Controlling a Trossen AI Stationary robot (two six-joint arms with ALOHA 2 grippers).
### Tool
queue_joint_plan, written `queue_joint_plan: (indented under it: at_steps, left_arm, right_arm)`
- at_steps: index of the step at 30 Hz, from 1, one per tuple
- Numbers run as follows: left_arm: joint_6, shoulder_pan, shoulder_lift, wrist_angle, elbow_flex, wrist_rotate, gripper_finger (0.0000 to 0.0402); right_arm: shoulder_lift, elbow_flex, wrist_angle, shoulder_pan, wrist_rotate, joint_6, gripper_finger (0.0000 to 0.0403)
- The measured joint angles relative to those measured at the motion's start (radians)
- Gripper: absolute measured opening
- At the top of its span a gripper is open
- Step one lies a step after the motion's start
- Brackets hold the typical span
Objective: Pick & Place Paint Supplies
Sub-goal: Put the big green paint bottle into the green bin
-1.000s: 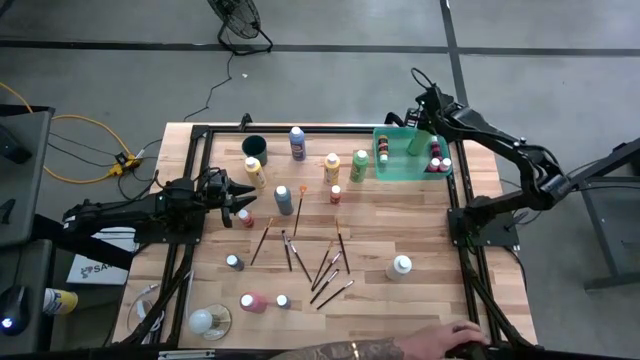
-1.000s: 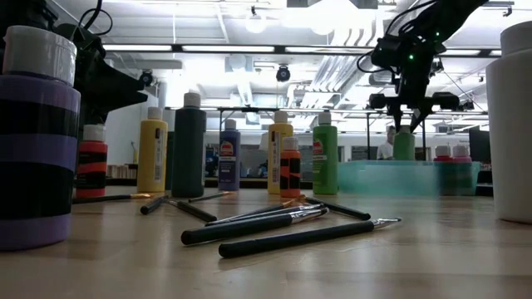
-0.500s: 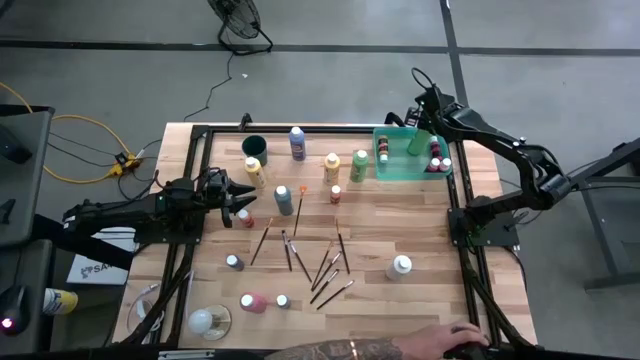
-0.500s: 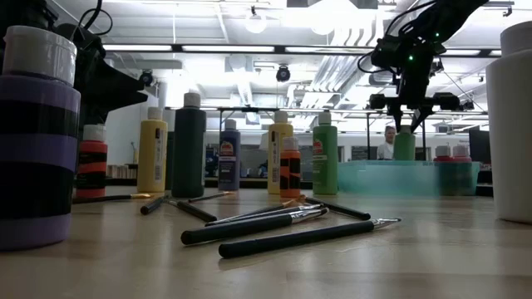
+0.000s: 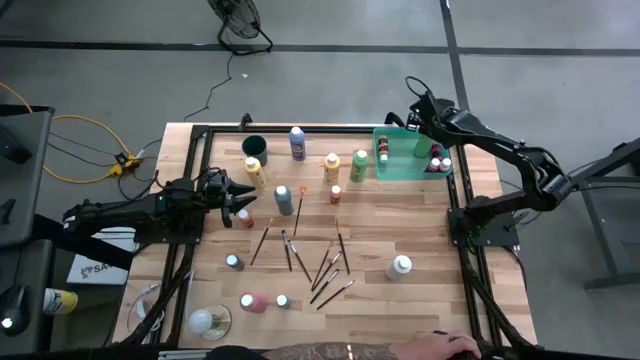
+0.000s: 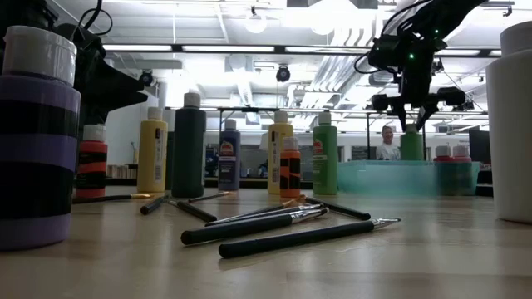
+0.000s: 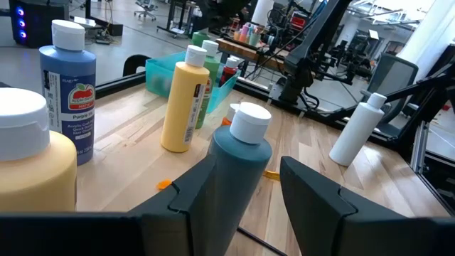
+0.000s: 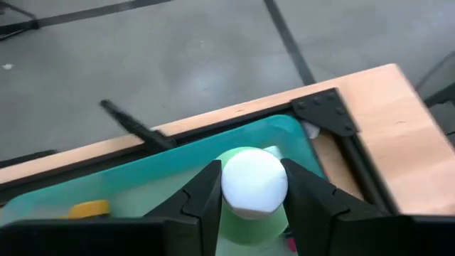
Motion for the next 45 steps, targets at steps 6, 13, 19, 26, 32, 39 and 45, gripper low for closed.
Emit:
queue_joint_plan:
  at_steps: [6, 13, 19, 26, 32, 39, 45]
  left_arm:
    - [0.000, 0.000, 0.000, 0.000, 0.000, 0.000, 0.0152]
    - [0.000, 0.000, 0.000, 0.000, 0.000, 0.000, 0.0152]
    - [0.000, 0.000, 0.000, 0.000, 0.000, 0.000, 0.0152]
    - [0.000, 0.000, 0.000, 0.000, 0.000, 0.000, 0.0152]
    - [0.000, 0.000, 0.000, 0.000, 0.000, 0.000, 0.0152]
    - [0.000, 0.000, 0.000, 0.000, 0.000, 0.000, 0.0152]
    - [0.000, 0.000, 0.000, 0.000, 0.000, 0.000, 0.0152]
  right_arm:
    - [0.000, 0.001, -0.007, 0.000, 0.018, 0.012, 0.0119]
    - [-0.001, 0.002, -0.004, 0.000, 0.012, 0.030, 0.0123]
    - [-0.001, 0.006, -0.003, 0.000, -0.015, 0.043, 0.0155]
    - [-0.003, 0.006, -0.005, 0.001, -0.037, 0.058, 0.0192]
    - [-0.045, 0.006, -0.012, 0.010, -0.044, 0.040, 0.0224]
    - [-0.132, 0.006, -0.014, 0.078, -0.207, -0.044, 0.0246]
    - [-0.202, 0.006, -0.012, 0.220, -0.386, -0.352, 0.0246]
